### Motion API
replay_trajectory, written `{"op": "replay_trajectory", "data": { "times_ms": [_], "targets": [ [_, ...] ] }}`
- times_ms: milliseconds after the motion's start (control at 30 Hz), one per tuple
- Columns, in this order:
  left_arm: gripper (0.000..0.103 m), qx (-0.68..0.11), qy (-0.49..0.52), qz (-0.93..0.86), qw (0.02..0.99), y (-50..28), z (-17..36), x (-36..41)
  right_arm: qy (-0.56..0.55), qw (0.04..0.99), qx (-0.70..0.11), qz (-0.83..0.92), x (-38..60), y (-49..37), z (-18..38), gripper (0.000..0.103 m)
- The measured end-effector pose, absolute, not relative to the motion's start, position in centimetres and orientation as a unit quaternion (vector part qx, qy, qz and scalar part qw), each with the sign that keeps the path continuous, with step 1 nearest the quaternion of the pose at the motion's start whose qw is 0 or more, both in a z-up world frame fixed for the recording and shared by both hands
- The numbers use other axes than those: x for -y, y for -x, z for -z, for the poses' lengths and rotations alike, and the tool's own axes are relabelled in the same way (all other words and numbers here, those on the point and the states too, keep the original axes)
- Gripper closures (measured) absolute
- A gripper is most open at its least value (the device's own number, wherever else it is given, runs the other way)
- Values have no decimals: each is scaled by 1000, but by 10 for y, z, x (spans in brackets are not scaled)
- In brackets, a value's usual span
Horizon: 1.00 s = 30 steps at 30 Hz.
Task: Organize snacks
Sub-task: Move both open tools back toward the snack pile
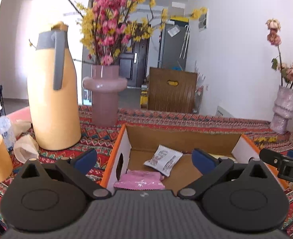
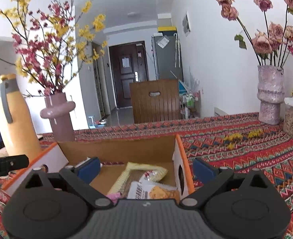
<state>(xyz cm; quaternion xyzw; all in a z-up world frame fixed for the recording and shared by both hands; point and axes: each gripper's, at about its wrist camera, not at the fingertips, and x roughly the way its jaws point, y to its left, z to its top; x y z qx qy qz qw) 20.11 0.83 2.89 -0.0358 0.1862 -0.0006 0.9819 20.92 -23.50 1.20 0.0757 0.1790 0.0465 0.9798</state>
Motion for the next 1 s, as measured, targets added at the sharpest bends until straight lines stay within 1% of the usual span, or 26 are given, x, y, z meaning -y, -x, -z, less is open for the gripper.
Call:
{"op": "replay_trajectory", "data": {
  "times_ms": [233, 500, 767, 1000],
  "targets": [
    [0, -184, 27, -11, 983, -175, -32, -18, -69, 982, -168, -55, 232, -187, -28, 3],
    [0, -213, 14, -24, 977, -145, -11, -33, -60, 982, -173, -55, 235, -153, -27, 2],
    [0, -226, 24, -39, 973, -125, 15, -45, -77, 975, -202, -42, 247, -125, -8, 1],
    [0, -225, 19, -36, 973, -127, 28, -43, -90, 967, -237, -27, 256, -117, 14, 1]
  ]
}}
